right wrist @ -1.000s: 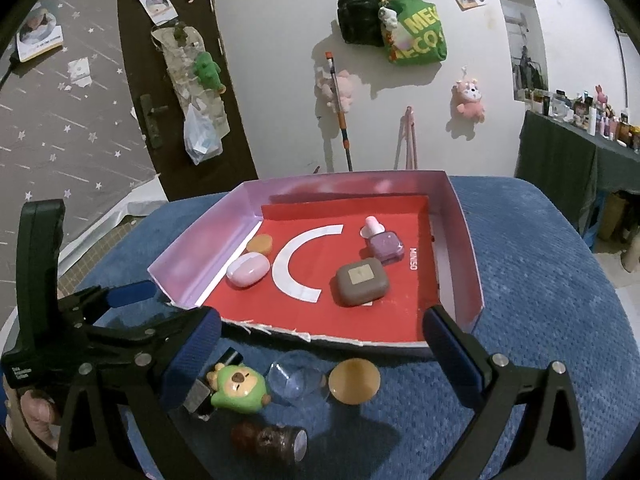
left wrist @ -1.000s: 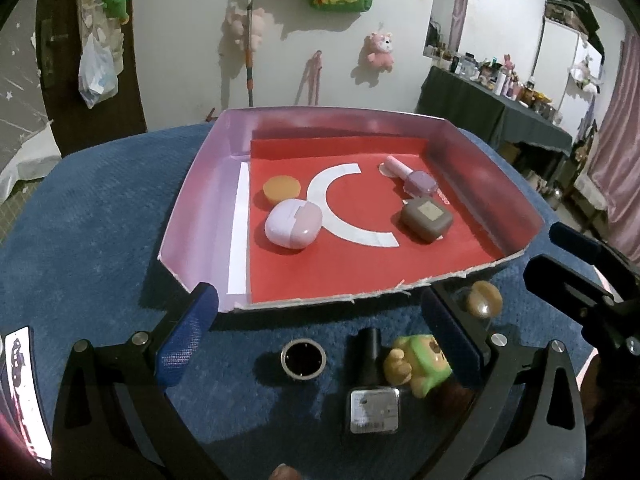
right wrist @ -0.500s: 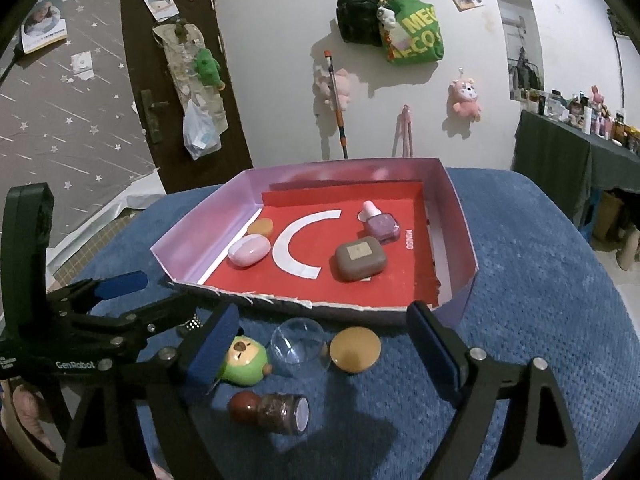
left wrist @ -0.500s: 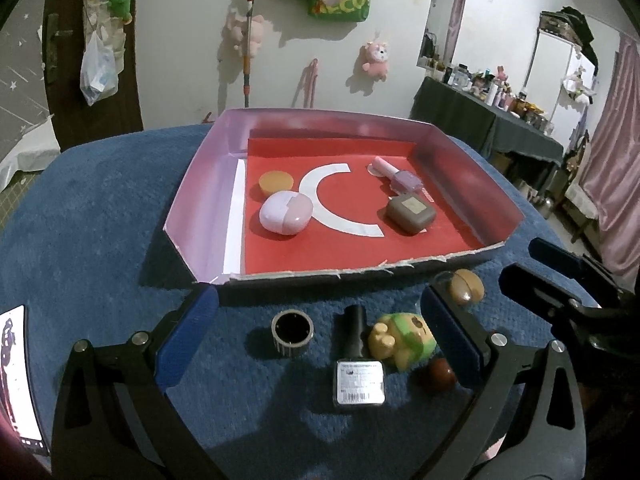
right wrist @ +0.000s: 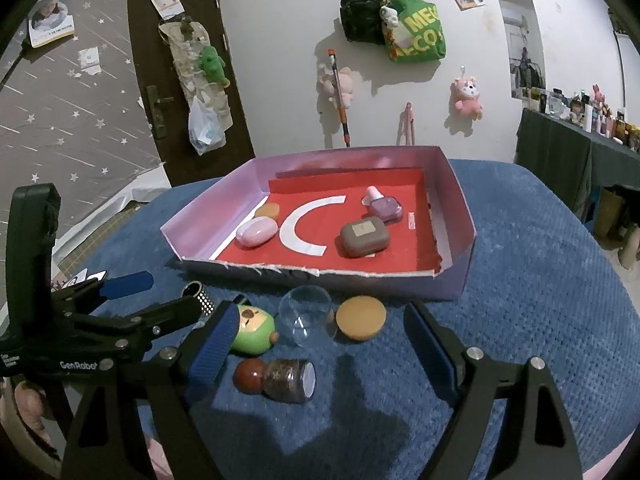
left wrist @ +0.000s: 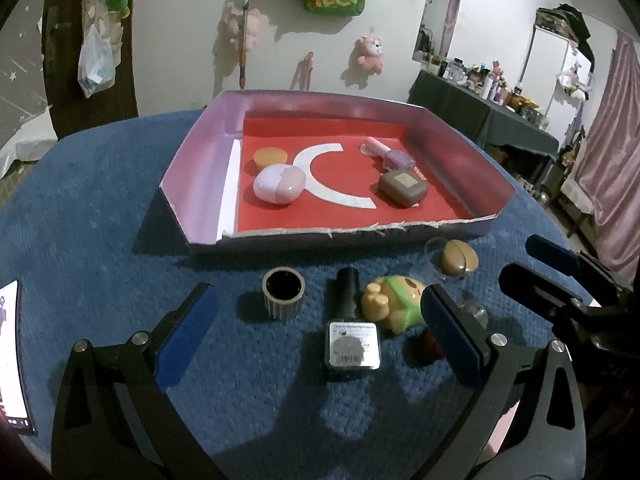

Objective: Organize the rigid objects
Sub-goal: 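Withdraw both tools from the box toward the items on the table, then grasp glitter bottle with right tool while left tool grasps dark nail polish, then carry glitter bottle and dark nail polish over the red box with both tools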

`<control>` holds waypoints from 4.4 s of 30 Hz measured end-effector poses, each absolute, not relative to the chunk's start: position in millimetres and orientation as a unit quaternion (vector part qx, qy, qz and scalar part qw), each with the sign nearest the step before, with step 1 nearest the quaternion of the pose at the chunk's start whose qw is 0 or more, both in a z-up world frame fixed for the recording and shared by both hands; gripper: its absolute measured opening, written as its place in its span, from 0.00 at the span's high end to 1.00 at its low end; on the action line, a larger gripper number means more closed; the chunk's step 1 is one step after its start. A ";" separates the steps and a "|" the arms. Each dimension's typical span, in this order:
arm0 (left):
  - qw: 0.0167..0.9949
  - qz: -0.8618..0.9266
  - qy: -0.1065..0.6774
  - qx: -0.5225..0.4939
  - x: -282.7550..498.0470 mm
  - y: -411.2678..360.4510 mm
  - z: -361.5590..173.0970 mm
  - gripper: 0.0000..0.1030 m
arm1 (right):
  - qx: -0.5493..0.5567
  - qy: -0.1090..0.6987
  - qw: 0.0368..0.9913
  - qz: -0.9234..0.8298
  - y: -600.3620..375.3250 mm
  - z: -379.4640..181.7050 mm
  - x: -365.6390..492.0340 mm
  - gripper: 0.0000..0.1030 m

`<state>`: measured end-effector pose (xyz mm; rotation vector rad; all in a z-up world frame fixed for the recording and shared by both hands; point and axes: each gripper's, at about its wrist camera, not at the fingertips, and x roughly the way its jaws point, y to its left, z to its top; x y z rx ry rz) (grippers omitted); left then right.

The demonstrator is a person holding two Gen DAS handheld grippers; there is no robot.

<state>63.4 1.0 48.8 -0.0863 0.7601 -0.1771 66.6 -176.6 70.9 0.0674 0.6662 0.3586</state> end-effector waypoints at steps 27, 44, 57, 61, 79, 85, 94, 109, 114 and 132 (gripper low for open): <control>0.908 -0.087 0.406 -0.044 55.1 -1.1 14.5 0.02 | 0.017 0.367 0.906 0.209 -156.7 24.0 54.0 0.18; 0.911 -0.091 0.402 -0.026 61.8 -9.4 11.0 0.26 | -0.037 0.341 0.919 0.193 -142.4 15.6 55.9 0.32; 0.914 -0.099 0.393 -0.011 57.6 -16.6 11.0 0.53 | -0.025 0.337 0.926 0.169 -154.5 15.7 63.7 0.40; 0.913 -0.112 0.391 -0.002 55.7 -23.0 12.0 0.66 | -0.024 0.342 0.923 0.173 -154.8 16.9 64.2 0.40; 0.916 -0.123 0.380 -0.011 44.3 -21.1 22.9 0.67 | 0.015 0.351 0.917 0.190 -165.8 30.3 59.5 0.40; 0.918 -0.125 0.375 -0.013 42.5 -19.0 28.0 0.67 | 0.015 0.344 0.919 0.193 -165.1 36.9 55.8 0.40; 0.923 -0.133 0.361 -0.024 35.8 -14.7 37.3 0.67 | 0.012 0.334 0.921 0.199 -162.8 47.3 50.0 0.40; 0.927 -0.139 0.348 -0.030 27.3 -14.0 47.6 0.67 | 0.010 0.321 0.924 0.206 -161.3 60.5 42.8 0.40; 0.929 -0.138 0.341 -0.031 27.3 -13.5 52.6 0.67 | 0.009 0.315 0.926 0.208 -161.5 67.5 44.4 0.40; 0.938 -0.135 0.318 -0.032 44.2 -7.3 75.2 0.67 | 0.008 0.301 0.929 0.214 -163.5 86.0 61.8 0.40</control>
